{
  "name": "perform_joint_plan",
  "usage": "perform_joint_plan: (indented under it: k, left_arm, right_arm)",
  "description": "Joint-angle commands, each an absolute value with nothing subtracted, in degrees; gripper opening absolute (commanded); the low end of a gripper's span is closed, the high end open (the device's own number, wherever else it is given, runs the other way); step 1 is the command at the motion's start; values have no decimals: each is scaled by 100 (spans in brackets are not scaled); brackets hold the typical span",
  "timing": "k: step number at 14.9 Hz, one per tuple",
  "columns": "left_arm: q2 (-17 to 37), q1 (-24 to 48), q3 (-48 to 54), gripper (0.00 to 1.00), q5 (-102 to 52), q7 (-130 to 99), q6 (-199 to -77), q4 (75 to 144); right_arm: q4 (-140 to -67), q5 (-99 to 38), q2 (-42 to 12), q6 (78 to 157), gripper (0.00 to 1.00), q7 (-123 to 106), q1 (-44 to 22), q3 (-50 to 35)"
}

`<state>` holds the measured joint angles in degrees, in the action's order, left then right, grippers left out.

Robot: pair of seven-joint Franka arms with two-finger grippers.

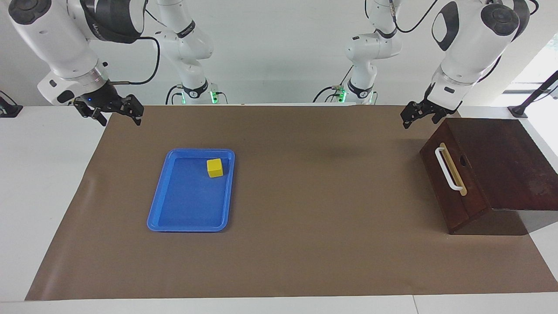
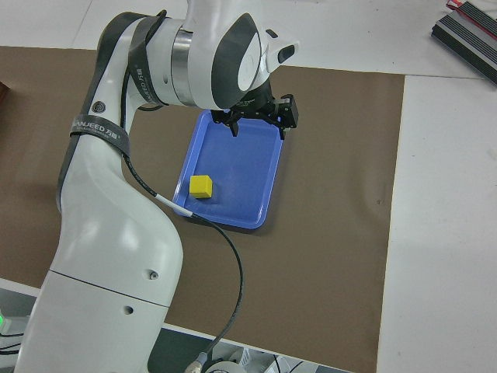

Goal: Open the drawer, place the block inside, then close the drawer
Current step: 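Open the drawer with the left gripper while the right gripper reaches the tray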

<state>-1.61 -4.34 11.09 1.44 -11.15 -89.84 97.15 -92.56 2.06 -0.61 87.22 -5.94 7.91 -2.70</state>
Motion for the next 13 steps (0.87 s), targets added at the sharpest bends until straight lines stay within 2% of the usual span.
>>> perform_joint_plan:
  k: [1,6,10,13]
  left_arm:
    - [-281,-527,1142,100,97,-1037,-9071,9870]
    - [-325,-527,1134,100,175,-1037,-9385,10062]
    - [-404,-545,1134,100,1027,-1046,-10711,11037]
    - [-72,-668,1134,100,1745,-1055,-11433,11328]
  right_arm:
    - [-9211,352,-53,8719,100,-545,852,-316]
    - [-9211,351,-44,8754,100,-571,879,-308]
    - [-9307,238,-9,8675,100,-634,896,-290]
    - [-9640,-305,79,8692,100,759,993,-272]
